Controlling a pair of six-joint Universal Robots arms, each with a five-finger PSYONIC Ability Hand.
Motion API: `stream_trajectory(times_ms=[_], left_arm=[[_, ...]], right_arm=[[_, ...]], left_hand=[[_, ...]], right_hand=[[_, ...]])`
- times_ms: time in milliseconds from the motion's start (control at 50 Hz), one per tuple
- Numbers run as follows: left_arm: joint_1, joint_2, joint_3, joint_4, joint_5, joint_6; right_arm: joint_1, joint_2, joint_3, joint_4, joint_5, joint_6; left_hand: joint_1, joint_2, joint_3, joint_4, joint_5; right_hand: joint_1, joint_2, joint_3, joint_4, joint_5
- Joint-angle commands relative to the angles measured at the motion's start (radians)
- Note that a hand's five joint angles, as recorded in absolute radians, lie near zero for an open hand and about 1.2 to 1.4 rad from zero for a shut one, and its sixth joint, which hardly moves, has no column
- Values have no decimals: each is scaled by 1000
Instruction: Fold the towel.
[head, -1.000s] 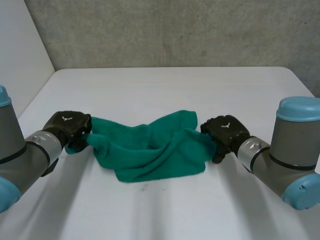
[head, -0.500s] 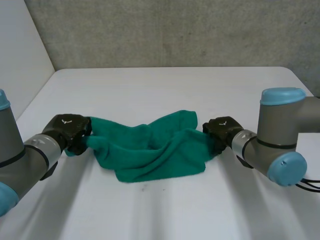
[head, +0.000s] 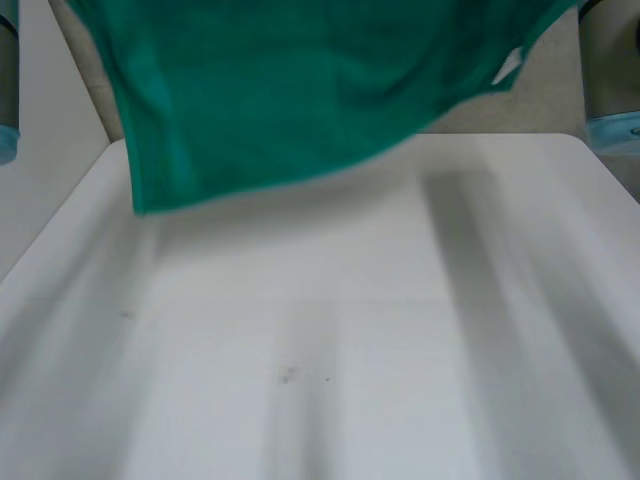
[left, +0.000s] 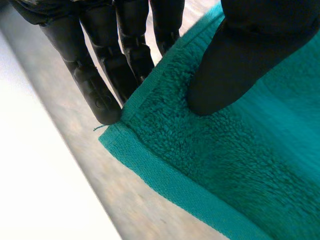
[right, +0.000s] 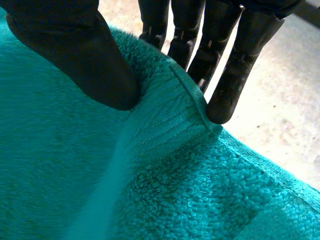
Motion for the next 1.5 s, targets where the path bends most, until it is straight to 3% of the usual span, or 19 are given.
stream_trajectory(times_ms=[20,180,320,380,480,500,520,620,740,960,1020,1040,1100,1220,1500], left_arm=[[15,54,-271,91,-12,-13],[4,59,-662,83,72,-39],[-6,18,-846,80,111,-28],[-11,-1,-891,71,109,-27],[4,4,-912,42,109,-30],[11,10,-912,28,109,-30],[14,12,-911,22,109,-30],[41,41,-911,-6,109,-30],[64,68,-912,-24,109,-31],[64,70,-917,-73,109,-37],[57,70,-915,-79,109,-39],[55,71,-915,-79,109,-40],[55,71,-914,-79,109,-42],[55,71,-905,-79,108,-42],[54,73,-897,-78,108,-42]], right_arm=[[-7,-62,286,-3,-43,-21],[-29,-65,615,0,-157,-25],[-33,-28,749,21,-169,-25],[-41,84,799,58,-167,-35],[-59,106,816,87,-160,-18],[-75,104,827,93,-157,-16],[-82,103,833,95,-158,-15],[-127,89,845,113,-151,34],[-211,90,836,178,-151,162],[-262,92,842,227,-166,180],[-262,99,844,231,-167,180],[-260,99,844,236,-170,182],[-259,99,848,242,-187,182],[-259,96,870,238,-249,185],[-256,106,853,218,-255,202]], left_hand=[[279,200,208,202,251],[279,200,208,202,251],[279,200,208,202,251],[279,200,208,202,251],[279,200,208,202,251],[279,200,208,202,251],[279,200,208,202,251],[279,200,208,202,251],[279,200,208,202,251],[279,200,208,202,251],[279,200,208,202,251],[279,200,208,202,251],[279,200,208,202,251],[279,200,208,202,251],[279,200,208,202,251]], right_hand=[[416,222,221,203,241],[416,222,221,203,241],[416,222,221,203,241],[416,222,221,203,241],[416,222,221,203,241],[136,-59,-60,-77,-40],[8,-187,-188,-205,-168],[-172,-367,-368,-385,-348],[-167,-361,-362,-380,-343],[39,-156,-157,-174,-137],[-55,-249,-250,-268,-231],[-201,-395,-396,-414,-376],[-354,-549,-549,-567,-530],[-375,-570,-571,-588,-551],[-334,-529,-530,-547,-510]])
